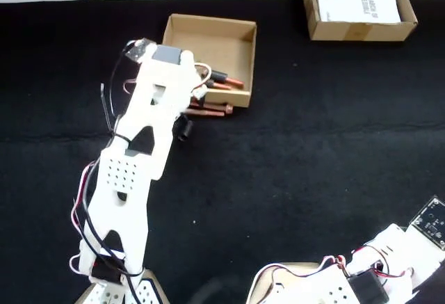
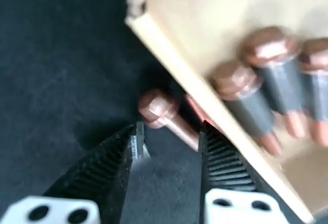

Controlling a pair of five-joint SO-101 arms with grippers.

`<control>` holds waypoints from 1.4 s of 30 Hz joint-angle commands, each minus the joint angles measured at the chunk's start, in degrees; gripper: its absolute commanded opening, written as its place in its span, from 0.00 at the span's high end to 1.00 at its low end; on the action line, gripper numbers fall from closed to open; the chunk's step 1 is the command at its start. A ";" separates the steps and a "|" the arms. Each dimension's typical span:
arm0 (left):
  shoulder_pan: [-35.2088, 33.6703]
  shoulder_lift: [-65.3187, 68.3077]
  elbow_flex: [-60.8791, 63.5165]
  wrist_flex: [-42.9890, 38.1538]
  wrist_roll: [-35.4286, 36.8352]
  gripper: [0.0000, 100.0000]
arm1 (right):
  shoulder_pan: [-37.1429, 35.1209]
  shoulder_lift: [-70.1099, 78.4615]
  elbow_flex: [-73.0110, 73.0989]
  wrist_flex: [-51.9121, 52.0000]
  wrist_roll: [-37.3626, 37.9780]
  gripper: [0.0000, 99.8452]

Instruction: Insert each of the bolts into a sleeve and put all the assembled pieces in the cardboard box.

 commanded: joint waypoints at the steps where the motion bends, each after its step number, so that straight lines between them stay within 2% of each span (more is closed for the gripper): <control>1: -0.13 2.33 -0.22 -2.64 0.53 0.81 | -0.75 -0.75 -0.13 -0.75 0.62 0.99; 11: 0.75 3.65 -2.07 -3.43 0.62 0.81 | -0.75 -0.75 -0.13 -0.75 0.62 0.99; 13: 0.75 3.65 -2.07 -3.43 0.62 0.87 | -0.75 -0.75 -0.13 -0.84 0.62 0.99; 15: 0.66 3.65 -2.07 -3.43 0.35 1.00 | -1.19 -0.75 -0.13 -0.92 0.62 0.99; 24: 0.84 3.03 -2.42 -3.52 -0.18 0.99 | -6.81 -0.75 -0.22 -0.84 0.53 0.99; 29: 0.57 0.92 -7.25 0.00 -7.56 0.99 | -14.20 -0.75 -0.31 -0.75 0.26 0.99; 33: 1.10 -1.98 -15.60 6.59 -11.34 0.99 | -22.81 -0.75 -1.01 -1.01 0.26 0.99; 36: 2.59 -4.62 -22.37 12.13 -18.20 0.99 | -29.93 -0.75 -4.09 -0.75 -0.62 0.99; 39: 3.03 -8.48 -24.75 13.01 -27.08 0.99 | -36.26 -0.75 -10.68 -1.01 -9.76 0.99; 42: 2.95 -14.64 -23.78 13.01 -31.91 0.99 | -43.74 -0.75 -16.66 -1.10 -18.64 0.99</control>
